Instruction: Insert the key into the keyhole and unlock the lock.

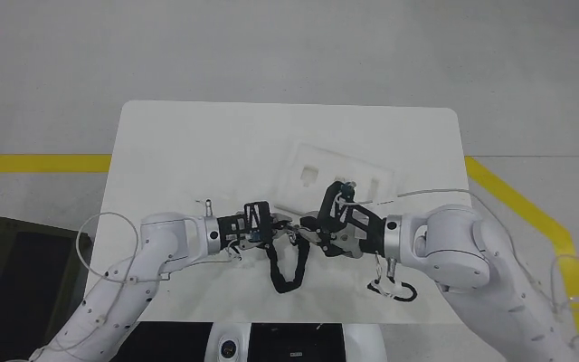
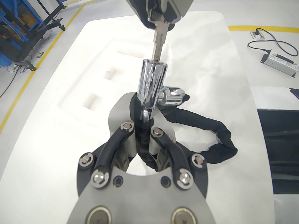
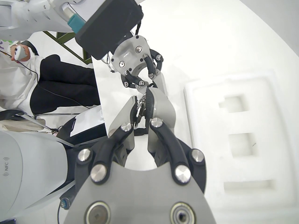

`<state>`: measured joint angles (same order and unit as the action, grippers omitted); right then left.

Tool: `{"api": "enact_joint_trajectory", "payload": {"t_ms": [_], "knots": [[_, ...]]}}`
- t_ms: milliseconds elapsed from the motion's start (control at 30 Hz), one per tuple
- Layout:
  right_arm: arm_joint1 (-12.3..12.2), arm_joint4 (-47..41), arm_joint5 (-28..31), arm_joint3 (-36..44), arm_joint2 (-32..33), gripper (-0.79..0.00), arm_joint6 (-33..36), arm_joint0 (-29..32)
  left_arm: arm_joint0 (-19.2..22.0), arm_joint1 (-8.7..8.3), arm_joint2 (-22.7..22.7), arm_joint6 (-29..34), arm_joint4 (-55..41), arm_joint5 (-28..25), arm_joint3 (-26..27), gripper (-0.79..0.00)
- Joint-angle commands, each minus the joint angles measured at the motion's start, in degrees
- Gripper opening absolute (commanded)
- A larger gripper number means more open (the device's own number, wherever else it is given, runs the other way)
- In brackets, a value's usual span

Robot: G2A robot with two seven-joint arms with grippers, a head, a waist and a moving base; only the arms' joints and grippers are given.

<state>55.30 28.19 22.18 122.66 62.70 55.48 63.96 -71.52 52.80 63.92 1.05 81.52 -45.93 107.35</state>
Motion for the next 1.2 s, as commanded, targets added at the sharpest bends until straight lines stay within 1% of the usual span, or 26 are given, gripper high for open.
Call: {"api": "enact_joint_trajectory", "payload": {"t_ms": [0,267,567,767,933,1167], "knots": [[0.1,-1.0,-0.7,-0.3,-0.2,-0.785,0.3,-0.3,-0.8,-0.09,0.7,-0.2,1.0,1.4,1.0,-0.785],[0.4,-6.3,-4.5,-2.3,-1.3,-0.785,1.6,-1.6,-3.8,-0.35,3.0,-1.5,3.9,5.6,3.7,-0.785],[0.8,-14.2,-8.0,-5.6,-1.5,-0.785,1.4,-2.4,-6.0,-0.45,4.6,-2.7,5.8,7.9,5.3,-0.785],[1.0,-19.7,-11.4,-7.8,-1.2,-0.785,1.5,-2.5,-7.0,-0.45,5.5,-2.6,7.2,9.6,6.2,-0.785],[1.1,-23.3,-12.9,-9.0,-1.1,-0.785,1.0,-2.3,-7.6,-0.42,6.0,-1.7,9.1,11.1,7.3,-0.785],[1.7,-32.6,-13.3,-12.7,-1.8,-0.785,1.3,-2.9,-9.0,-0.45,7.1,-0.8,12.5,13.7,9.8,-0.785]]}}
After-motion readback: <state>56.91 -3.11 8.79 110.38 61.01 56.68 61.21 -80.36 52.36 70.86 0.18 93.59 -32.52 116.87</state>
